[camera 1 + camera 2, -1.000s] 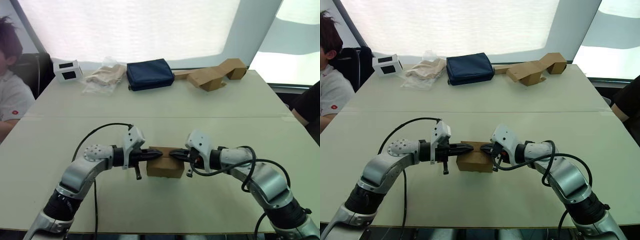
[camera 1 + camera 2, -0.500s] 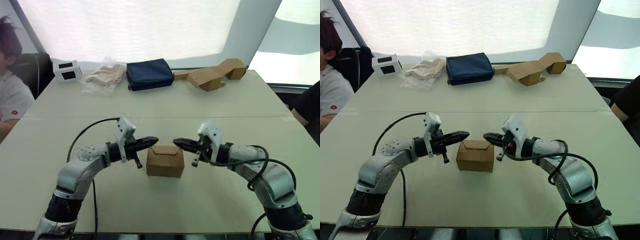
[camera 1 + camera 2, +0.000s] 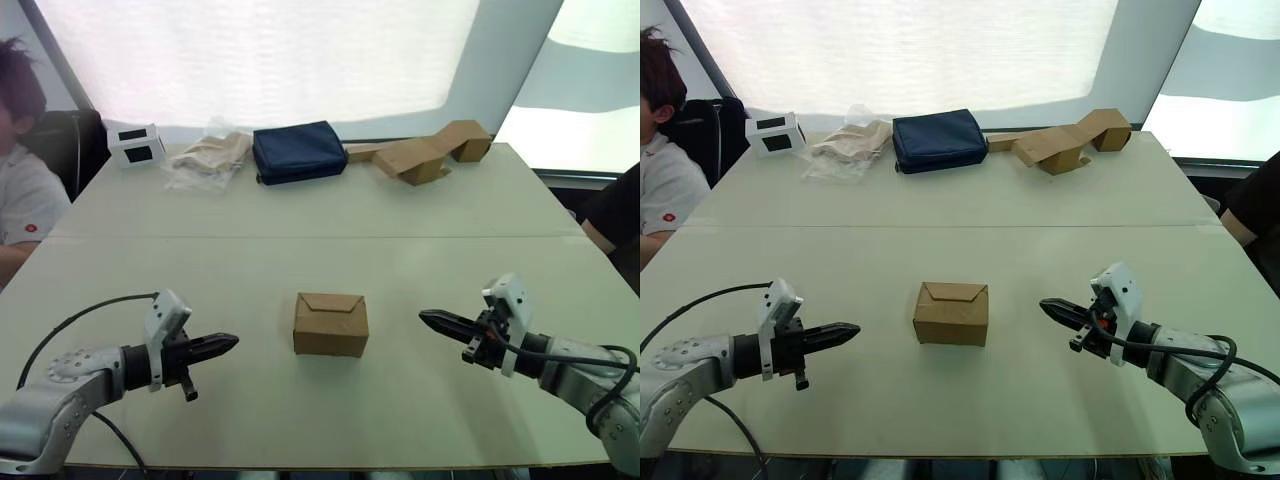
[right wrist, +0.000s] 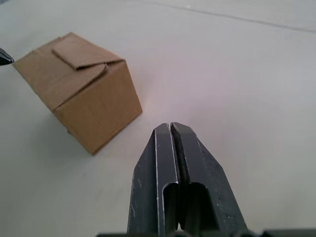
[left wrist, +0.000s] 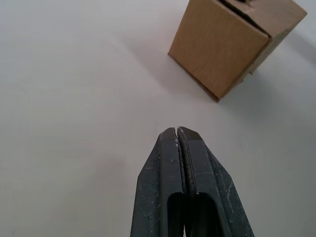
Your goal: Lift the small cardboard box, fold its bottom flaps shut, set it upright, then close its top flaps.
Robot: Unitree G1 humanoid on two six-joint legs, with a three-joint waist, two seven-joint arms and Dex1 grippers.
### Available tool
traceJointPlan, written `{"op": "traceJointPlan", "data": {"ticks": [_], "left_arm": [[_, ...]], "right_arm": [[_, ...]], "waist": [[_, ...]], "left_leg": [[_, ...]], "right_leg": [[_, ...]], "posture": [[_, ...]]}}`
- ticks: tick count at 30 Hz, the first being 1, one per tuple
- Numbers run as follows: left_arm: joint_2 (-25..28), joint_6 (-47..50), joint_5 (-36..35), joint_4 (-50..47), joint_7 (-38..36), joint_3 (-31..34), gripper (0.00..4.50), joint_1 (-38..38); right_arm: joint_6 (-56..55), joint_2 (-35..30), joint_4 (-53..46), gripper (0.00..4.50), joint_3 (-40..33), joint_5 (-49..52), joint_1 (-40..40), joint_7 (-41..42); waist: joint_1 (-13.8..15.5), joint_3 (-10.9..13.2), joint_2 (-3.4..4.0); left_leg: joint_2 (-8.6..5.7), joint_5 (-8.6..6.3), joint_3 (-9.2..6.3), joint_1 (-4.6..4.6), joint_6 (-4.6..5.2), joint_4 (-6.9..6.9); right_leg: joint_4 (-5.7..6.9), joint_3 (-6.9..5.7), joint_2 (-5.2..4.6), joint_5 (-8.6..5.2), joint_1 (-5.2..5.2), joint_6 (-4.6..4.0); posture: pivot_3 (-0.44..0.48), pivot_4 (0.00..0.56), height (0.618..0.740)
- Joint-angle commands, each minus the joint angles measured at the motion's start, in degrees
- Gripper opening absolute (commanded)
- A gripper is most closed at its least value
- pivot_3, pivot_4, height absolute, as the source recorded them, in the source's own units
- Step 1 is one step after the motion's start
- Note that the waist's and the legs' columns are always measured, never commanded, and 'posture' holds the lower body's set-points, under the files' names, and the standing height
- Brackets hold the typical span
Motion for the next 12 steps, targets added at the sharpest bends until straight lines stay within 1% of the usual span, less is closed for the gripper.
{"op": "traceJointPlan", "data": {"ticks": [1, 7, 12], "left_arm": [[0.19, -1.72, -0.06, -0.47, -0.29, 1.34, 0.02, 0.39], [-0.21, -1.16, -0.94, -0.32, -0.03, 0.61, 0.02, -0.4], [0.27, -0.77, -0.86, 0.29, -0.52, -0.09, 0.02, -0.91]], "right_arm": [[-1.25, -2.06, -0.08, 0.0, -0.21, -0.01, 0.89, 1.75], [-3.38, -4.42, 2.06, 0.0, 0.69, -2.15, 3.08, 3.66], [-4.57, -4.91, 2.53, 0.0, 0.58, -2.89, 4.54, 4.19]], "waist": [[0.06, 0.0, 0.0], [0.14, 0.0, 0.0], [0.06, 0.0, 0.0]], "left_leg": [[0.0, 0.0, 0.0, 0.0, 0.0, 0.0], [-0.02, 0.0, 0.01, -0.04, 0.0, 0.0], [-0.01, 0.0, 0.0, -0.03, 0.0, 0.0]], "right_leg": [[0.0, 0.0, 0.0, 0.0, 0.0, 0.0], [-0.07, -0.01, -0.03, 0.01, 0.0, 0.02], [-0.07, 0.0, -0.02, 0.01, 0.0, 0.02]], "posture": [[0.0, 0.15, 0.74], [0.0, 0.15, 0.74], [0.0, 0.15, 0.74]]}}
